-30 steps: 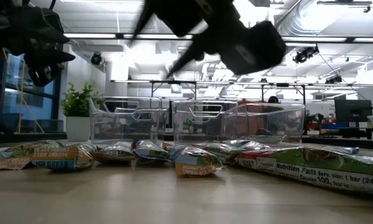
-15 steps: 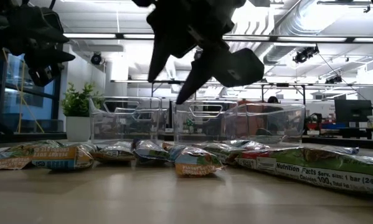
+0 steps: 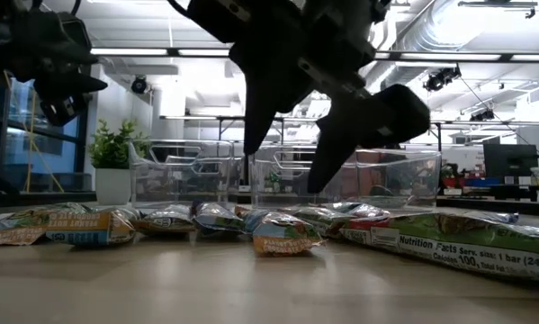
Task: Pick and place Granola Bars by type
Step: Put the yellow granola bar into the right transparent bin
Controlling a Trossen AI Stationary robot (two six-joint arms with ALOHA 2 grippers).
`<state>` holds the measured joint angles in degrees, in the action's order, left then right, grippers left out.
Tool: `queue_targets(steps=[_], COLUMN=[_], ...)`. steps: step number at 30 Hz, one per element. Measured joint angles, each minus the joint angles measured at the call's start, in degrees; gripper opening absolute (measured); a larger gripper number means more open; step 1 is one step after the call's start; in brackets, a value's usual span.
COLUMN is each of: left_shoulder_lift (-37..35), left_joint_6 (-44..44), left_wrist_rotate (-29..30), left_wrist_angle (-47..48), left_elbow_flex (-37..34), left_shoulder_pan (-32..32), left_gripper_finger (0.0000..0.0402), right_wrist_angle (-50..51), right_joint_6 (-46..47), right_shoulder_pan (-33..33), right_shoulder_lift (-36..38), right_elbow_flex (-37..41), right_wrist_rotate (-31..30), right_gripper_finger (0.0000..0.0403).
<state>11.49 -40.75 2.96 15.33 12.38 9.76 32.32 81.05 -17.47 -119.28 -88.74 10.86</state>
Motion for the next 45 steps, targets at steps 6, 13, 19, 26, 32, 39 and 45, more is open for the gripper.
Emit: queue_targets(steps=[6,13,19,26,32,39,45], left_shoulder_lift=[0.0,0.0,0.0,0.0,0.0,0.0,0.0], left_joint_6=[0.0,0.0,0.0,0.0,0.0,0.0,0.0], left_wrist_rotate=[0.0,0.0,0.0,0.0,0.0,0.0,0.0], left_wrist_angle=[1.1,1.3,1.3,1.6,1.6,1.6,1.6], left_elbow_flex=[0.0,0.0,0.0,0.0,0.0,0.0,0.0], left_shoulder_pan=[0.0,0.0,0.0,0.0,0.0,0.0,0.0], left_gripper_finger=[0.0142,0.0142,0.0142,0.0142,0.0142,0.0142,0.0142], right_wrist_angle=[-0.5,-4.8,-7.2,-5.2,-3.9,-3.9,-3.5], right_joint_6=[-0.4,-1.1,0.1,4.5,5.7,5.9,5.9], right_shoulder_pan=[-0.1,-0.1,0.0,0.2,0.2,0.2,0.2], right_shoulder_lift=[-0.4,-4.8,-6.5,-6.6,-6.7,-6.7,-5.0], right_elbow_flex=[0.1,0.0,-0.2,-0.2,-0.2,-0.1,0.1], right_wrist_rotate=[-2.0,0.1,0.8,-1.2,-1.3,-1.2,-2.5], right_gripper_finger=[0.022,0.022,0.022,0.0212,0.0161,0.0087,0.0062])
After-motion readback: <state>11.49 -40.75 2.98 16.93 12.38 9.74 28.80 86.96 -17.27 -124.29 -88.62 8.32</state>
